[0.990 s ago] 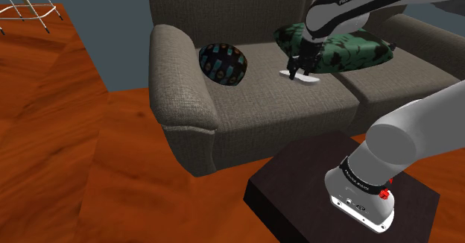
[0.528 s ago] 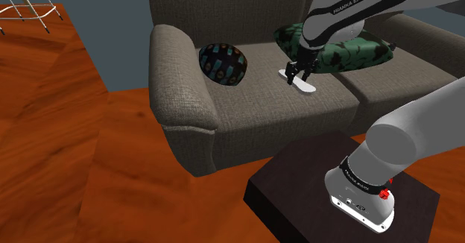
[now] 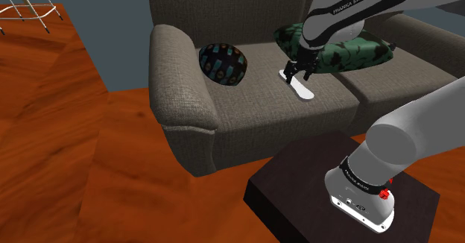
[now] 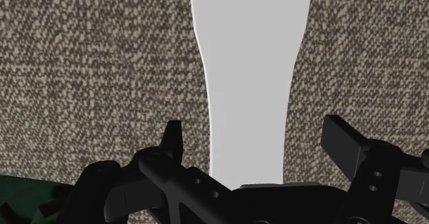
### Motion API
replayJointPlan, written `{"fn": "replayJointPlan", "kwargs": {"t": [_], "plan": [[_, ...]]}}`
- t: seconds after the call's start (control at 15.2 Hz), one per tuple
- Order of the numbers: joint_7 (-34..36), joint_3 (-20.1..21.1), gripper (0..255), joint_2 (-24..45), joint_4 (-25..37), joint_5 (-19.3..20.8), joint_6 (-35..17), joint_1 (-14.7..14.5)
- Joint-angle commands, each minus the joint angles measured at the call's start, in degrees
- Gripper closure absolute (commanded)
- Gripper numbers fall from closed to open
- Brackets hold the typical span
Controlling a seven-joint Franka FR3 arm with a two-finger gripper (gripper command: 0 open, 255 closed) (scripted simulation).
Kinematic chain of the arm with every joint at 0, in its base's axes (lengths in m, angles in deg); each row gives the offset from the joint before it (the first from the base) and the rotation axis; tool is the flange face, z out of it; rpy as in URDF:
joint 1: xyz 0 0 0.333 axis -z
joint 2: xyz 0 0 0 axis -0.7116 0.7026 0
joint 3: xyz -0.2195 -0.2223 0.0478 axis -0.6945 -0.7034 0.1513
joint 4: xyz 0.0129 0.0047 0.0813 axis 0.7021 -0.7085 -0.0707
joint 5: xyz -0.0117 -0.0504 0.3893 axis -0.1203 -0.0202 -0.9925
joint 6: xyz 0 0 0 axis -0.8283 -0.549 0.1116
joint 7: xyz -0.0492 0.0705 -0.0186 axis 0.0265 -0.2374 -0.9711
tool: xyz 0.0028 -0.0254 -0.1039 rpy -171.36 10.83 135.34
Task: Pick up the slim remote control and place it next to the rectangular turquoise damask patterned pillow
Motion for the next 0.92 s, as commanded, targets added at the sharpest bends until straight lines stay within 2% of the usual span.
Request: {"fn": "replayJointPlan", "kwargs": {"t": [0.0, 0.07, 0.33, 0.86], "plan": [[0.0, 0.0, 0, 0.0, 0.0, 0.0, 0.0, 0.0], [0.0, 0.0, 0, 0.0, 0.0, 0.0, 0.0, 0.0], [0.23, 0.41, 0, -4.74, 3.93, 0.14, 8.66, 0.1], [0.23, 0.41, 0, -4.74, 3.94, 0.14, 8.66, 0.1]]}}
